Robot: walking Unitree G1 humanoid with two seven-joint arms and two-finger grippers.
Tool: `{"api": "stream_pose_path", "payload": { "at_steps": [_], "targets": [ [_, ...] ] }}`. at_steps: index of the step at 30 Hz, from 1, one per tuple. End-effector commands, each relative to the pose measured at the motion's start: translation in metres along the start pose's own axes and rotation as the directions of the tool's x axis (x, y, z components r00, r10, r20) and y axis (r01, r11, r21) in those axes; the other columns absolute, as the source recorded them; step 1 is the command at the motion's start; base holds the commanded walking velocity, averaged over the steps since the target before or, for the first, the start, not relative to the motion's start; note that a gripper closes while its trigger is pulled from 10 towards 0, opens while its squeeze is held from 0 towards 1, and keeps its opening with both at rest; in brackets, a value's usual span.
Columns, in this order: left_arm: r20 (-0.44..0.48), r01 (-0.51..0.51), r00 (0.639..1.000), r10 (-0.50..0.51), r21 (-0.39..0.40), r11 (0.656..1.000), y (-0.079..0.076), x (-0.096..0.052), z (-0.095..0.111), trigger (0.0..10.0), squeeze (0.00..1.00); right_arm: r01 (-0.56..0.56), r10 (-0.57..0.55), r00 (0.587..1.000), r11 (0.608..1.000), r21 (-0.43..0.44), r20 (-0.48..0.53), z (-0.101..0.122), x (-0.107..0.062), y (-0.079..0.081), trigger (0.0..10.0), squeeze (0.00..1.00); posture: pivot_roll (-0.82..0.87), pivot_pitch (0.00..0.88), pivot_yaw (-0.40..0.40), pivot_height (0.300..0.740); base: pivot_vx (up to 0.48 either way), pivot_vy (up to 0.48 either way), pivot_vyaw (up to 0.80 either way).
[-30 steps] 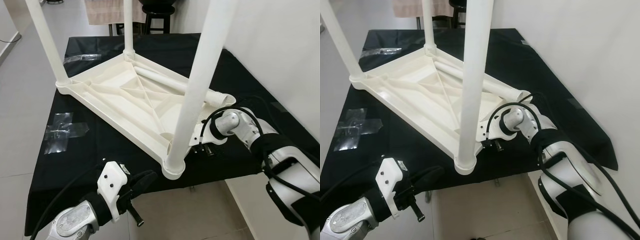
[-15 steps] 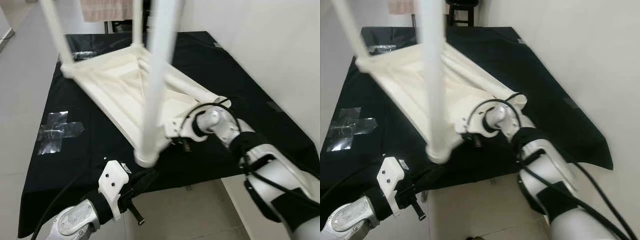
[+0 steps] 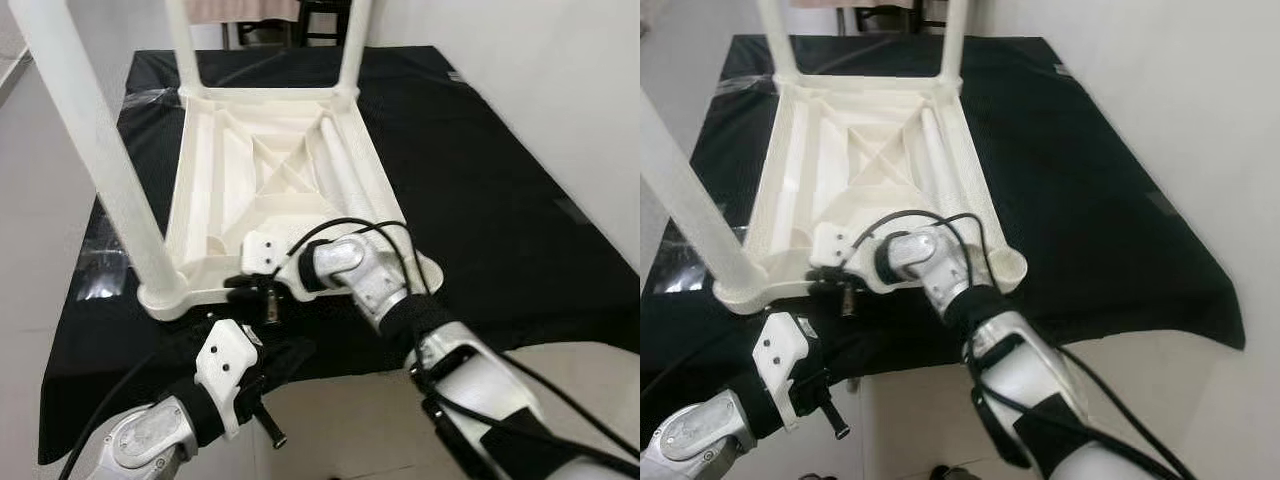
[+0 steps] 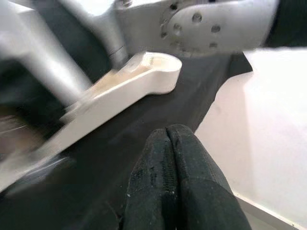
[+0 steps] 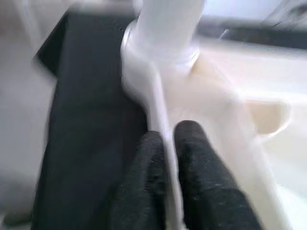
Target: Building children table
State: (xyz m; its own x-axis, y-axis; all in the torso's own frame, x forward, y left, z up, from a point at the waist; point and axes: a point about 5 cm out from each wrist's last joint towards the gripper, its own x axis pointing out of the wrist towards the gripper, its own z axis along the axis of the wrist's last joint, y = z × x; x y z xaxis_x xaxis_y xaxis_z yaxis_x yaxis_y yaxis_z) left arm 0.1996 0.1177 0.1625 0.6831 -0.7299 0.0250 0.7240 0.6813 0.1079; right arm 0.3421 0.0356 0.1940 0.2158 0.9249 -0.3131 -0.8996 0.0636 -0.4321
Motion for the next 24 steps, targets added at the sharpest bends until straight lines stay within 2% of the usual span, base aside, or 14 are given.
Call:
{"api": "stream_pose_path", "payload": {
  "at_steps": [1,2,3,6,7,9,11,15,16,18,21,22,23,24],
  "targets": [
    [-0.032,0.019,0.999,-0.019,0.006,1.0,-0.002,-0.001,-0.005,10.0,0.0,0.079,-0.077,0.995,0.997,-0.021,0.055,0.011,0.007,0.0,10.0,0.69,0.07,0.166,-0.102,0.74,0.0,0.0,0.0],
    [-0.032,0.019,0.999,-0.019,0.006,1.0,-0.002,-0.001,-0.005,10.0,0.0,0.079,-0.077,0.995,0.997,-0.021,0.055,0.011,0.007,0.0,10.0,0.69,0.07,0.166,-0.102,0.74,0.0,0.0,0.0],
    [-0.033,0.019,0.999,-0.019,0.007,1.0,-0.002,-0.001,-0.005,10.0,0.0,0.115,-0.113,0.993,0.993,-0.037,0.041,0.008,0.007,-0.001,10.0,1.0,0.06,0.161,-0.102,0.74,0.0,0.0,0.0],
    [-0.032,0.018,0.999,-0.018,0.01,1.0,-0.002,0.0,-0.005,10.0,0.0,0.2,-0.2,0.979,0.98,-0.02,0.028,0.003,0.0,-0.008,10.0,1.0,0.06,0.157,-0.101,0.74,0.0,0.0,0.0],
    [-0.032,0.016,0.999,-0.015,0.017,1.0,-0.001,0.002,-0.006,10.0,0.0,0.253,-0.253,0.967,0.967,0.025,0.026,-0.004,-0.013,-0.017,10.0,1.0,0.05,0.147,-0.097,0.74,0.0,0.0,0.0],
    [-0.033,0.014,0.999,-0.014,0.021,1.0,-0.001,0.002,-0.006,10.0,0.0,0.263,-0.264,0.964,0.964,0.04,0.026,-0.007,-0.02,-0.02,10.0,1.0,0.05,0.147,-0.097,0.74,0.0,0.0,0.0],
    [-0.03,0.001,1.0,0.0,0.033,0.999,0.003,0.006,-0.006,10.0,0.0,0.282,-0.292,0.954,0.952,0.119,0.071,-0.011,-0.045,-0.029,10.0,1.0,0.04,0.139,-0.092,0.74,0.0,0.0,0.0],
    [-0.031,-0.002,1.0,0.003,0.037,0.999,0.005,0.008,-0.007,10.0,0.0,0.303,-0.315,0.946,0.943,0.137,0.077,-0.012,-0.052,-0.033,10.0,1.0,0.02,0.129,-0.09,0.74,0.0,0.0,0.0],
    [-0.025,-0.019,0.999,0.021,0.055,0.998,0.01,0.012,-0.007,10.0,0.0,0.372,-0.388,0.918,0.914,0.163,0.077,-0.015,-0.068,-0.041,10.0,1.0,0.0,0.113,-0.085,0.74,0.0,0.0,0.0],
    [-0.025,-0.019,0.999,0.021,0.055,0.998,0.01,0.012,-0.007,10.0,0.0,0.372,-0.388,0.918,0.914,0.163,0.077,-0.015,-0.068,-0.041,10.0,1.0,0.0,0.113,-0.085,0.74,0.0,0.0,0.0],
    [-0.014,-0.067,0.998,0.069,0.087,0.994,0.022,0.026,-0.009,10.0,0.0,0.558,-0.584,0.808,0.799,0.226,0.071,-0.022,-0.117,-0.06,10.0,1.0,-0.03,0.088,-0.05,0.74,0.0,0.0,0.0],
    [-0.014,-0.067,0.998,0.069,0.087,0.994,0.022,0.026,-0.009,10.0,0.0,0.558,-0.584,0.808,0.799,0.226,0.071,-0.022,-0.117,-0.06,10.0,1.0,-0.03,0.088,-0.05,0.74,0.0,0.0,0.0],
    [-0.006,-0.07,0.997,0.071,0.087,0.994,0.023,0.029,-0.008,10.0,0.0,0.596,-0.626,0.776,0.766,0.242,0.071,-0.023,-0.134,-0.062,10.0,1.0,-0.04,0.08,-0.032,0.74,0.0,0.0,0.0],
    [-0.006,-0.071,0.997,0.072,0.091,0.993,0.025,0.03,-0.008,10.0,0.0,0.633,-0.666,0.743,0.731,0.254,0.064,-0.026,-0.152,-0.063,10.0,0.38,-0.05,0.072,-0.015,0.74,0.0,0.0,0.0]
  ]
}}
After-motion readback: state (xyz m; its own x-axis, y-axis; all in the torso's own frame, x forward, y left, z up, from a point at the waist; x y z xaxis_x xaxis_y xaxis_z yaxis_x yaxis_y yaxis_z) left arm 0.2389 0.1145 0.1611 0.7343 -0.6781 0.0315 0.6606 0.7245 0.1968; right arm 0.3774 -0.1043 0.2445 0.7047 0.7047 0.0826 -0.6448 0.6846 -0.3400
